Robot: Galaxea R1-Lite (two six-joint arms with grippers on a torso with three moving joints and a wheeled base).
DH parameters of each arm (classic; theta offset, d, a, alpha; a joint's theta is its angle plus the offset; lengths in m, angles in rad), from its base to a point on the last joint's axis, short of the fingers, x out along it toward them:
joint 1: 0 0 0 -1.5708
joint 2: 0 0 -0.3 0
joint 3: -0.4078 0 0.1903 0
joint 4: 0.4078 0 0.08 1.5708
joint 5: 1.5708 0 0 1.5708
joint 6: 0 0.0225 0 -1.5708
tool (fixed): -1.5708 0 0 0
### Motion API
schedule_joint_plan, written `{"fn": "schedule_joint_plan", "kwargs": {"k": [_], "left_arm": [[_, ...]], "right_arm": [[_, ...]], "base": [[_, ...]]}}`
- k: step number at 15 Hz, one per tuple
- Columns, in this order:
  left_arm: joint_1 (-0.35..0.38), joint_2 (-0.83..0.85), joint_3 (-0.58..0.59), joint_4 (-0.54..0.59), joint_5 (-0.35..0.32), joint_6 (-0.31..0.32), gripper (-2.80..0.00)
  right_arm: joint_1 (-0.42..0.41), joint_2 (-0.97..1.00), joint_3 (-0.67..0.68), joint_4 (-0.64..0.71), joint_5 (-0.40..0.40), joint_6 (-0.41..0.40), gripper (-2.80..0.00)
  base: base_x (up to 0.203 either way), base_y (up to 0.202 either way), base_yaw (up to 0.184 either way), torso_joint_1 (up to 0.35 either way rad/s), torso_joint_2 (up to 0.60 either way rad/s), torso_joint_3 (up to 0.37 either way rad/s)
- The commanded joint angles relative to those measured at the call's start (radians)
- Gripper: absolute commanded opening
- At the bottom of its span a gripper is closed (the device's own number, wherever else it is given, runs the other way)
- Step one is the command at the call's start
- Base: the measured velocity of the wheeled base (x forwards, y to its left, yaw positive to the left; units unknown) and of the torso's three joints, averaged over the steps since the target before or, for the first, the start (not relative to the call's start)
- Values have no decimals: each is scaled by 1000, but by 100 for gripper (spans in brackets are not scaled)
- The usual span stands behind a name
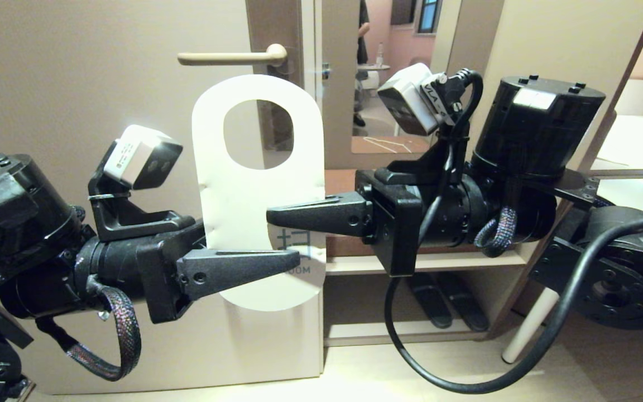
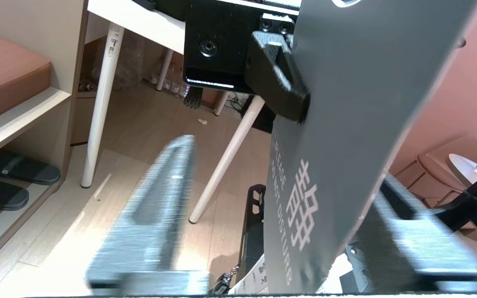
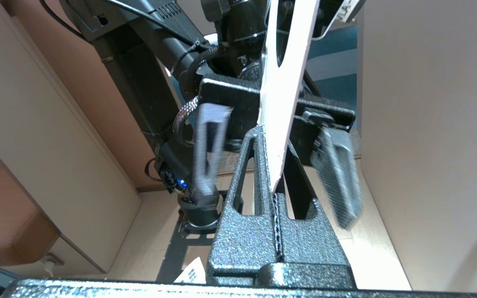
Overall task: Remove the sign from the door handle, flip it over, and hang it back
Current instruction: Hand it to the other hand
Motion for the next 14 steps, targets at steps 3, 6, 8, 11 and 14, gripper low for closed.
{"fn": "schedule_joint_plan", "kwargs": {"k": [3,6,8,11,14], "left_arm": [[-6,-10,-1,-6,-5,-6,-280],[-28,-25,1,-8,-5,-45,-280],[-34,-27,2,-8,-5,-47,-280],[-35,-27,2,-8,-5,-47,-280],[-40,-29,2,-8,-5,-47,-280]], "right_arm": [[0,-9,11,-5,6,0,-280],[0,-7,8,-5,5,-3,-280],[0,-5,10,-5,5,-1,-280],[0,-4,10,-5,5,-1,-280],[0,-4,13,-5,5,-1,-280]], "base": [[0,0,0,0,0,0],[0,0,0,0,0,0],[0,0,0,0,0,0],[0,0,0,0,0,0],[0,0,0,0,0,0]]}}
